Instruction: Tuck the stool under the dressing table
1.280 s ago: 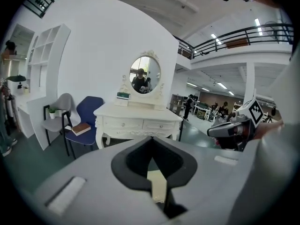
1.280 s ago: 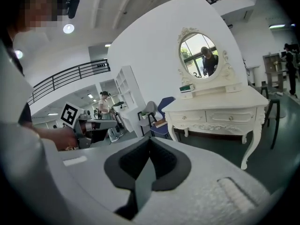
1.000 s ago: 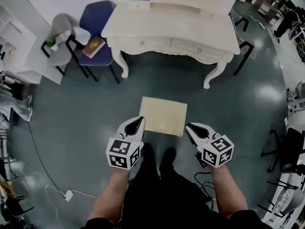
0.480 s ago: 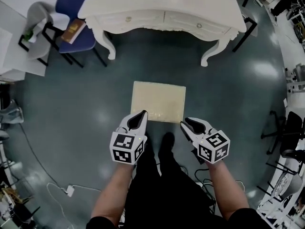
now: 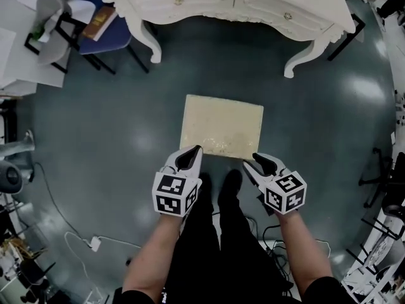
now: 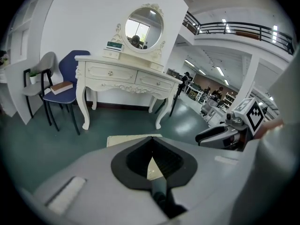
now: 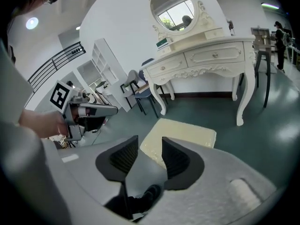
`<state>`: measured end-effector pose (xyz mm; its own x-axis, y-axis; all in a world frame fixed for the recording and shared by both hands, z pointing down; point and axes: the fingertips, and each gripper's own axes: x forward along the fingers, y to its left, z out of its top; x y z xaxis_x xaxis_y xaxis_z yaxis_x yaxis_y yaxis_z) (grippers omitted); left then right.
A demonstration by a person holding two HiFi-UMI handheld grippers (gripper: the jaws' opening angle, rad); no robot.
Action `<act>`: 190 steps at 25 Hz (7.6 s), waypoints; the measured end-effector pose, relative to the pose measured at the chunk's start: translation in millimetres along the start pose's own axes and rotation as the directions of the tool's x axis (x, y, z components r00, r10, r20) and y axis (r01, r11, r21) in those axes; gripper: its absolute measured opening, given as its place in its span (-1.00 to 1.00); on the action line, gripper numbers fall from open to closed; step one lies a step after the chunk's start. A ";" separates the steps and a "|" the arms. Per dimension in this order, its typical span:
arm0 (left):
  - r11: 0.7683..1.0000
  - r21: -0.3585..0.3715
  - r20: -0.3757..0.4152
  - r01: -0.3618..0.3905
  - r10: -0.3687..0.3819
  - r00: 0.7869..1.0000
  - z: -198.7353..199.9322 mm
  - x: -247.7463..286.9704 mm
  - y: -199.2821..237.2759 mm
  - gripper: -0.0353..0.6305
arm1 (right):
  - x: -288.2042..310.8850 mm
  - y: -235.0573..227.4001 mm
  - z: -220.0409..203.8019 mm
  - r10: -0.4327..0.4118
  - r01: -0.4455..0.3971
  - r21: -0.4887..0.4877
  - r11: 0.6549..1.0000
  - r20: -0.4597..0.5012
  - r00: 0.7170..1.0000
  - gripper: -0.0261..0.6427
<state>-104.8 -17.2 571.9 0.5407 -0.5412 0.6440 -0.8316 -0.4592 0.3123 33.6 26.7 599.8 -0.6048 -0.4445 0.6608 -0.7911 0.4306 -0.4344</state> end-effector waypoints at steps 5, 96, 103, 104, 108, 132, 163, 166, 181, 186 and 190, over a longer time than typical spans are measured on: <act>1.000 -0.005 -0.046 0.031 -0.031 0.998 -39.5 21.0 20.3 -0.83 | 30.4 -11.9 -41.1 -0.045 0.047 0.032 0.998 -0.054 0.998 -0.38; 0.996 0.057 -0.334 -0.075 0.090 0.938 -127.8 202.3 184.7 0.29 | 182.9 -183.4 -94.9 -0.354 0.386 0.089 0.918 -0.251 0.901 0.17; 0.993 0.052 -0.337 -0.106 0.117 0.934 -120.6 210.5 187.1 0.29 | 187.1 -192.0 -84.5 -0.346 0.371 0.077 0.926 -0.224 0.911 0.17; 0.993 0.049 -0.334 -0.111 0.121 0.935 -118.7 212.2 187.7 0.29 | 188.2 -194.3 -81.8 -0.346 0.368 0.073 0.927 -0.216 0.913 0.17; 0.989 0.039 -0.326 -0.143 0.148 0.934 -107.4 223.0 192.1 0.29 | 195.0 -207.1 -66.0 -0.343 0.358 0.053 0.932 -0.185 0.921 0.17; 0.976 -0.017 -0.297 -0.219 0.204 0.933 -26.3 294.2 210.3 0.28 | 222.8 -288.4 35.3 -0.302 0.300 -0.034 0.953 -0.159 0.940 0.17; 0.985 0.042 -0.137 -0.167 0.172 0.976 104.0 369.5 289.2 -0.10 | 276.0 -355.4 180.1 -0.412 0.407 0.080 0.910 0.050 0.910 0.05; 0.978 0.051 -0.168 -0.202 0.208 0.964 102.4 371.9 291.6 -0.14 | 273.3 -356.9 168.9 -0.411 0.408 0.105 0.907 0.003 0.912 -0.21; 0.978 0.116 -0.083 -0.176 0.186 0.979 153.5 405.8 315.3 -0.14 | 304.1 -390.8 217.6 -0.390 0.388 0.044 0.921 0.084 0.917 -0.17; 0.973 0.120 -0.033 -0.199 0.204 0.978 156.8 407.7 316.9 -0.14 | 307.3 -393.9 223.5 -0.360 0.362 0.009 0.932 0.119 0.925 -0.15; 0.971 0.109 -0.030 -0.213 0.218 0.976 156.4 409.1 316.3 -0.14 | 307.5 -396.8 225.2 -0.348 0.351 -0.002 0.936 0.117 0.930 -0.14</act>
<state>-126.9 -494.0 824.9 0.3428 -0.6070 0.7170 -0.9088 -0.4074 0.0896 141.0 -457.8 837.5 -0.2978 -0.6550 0.6944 -0.9528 0.2493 -0.1735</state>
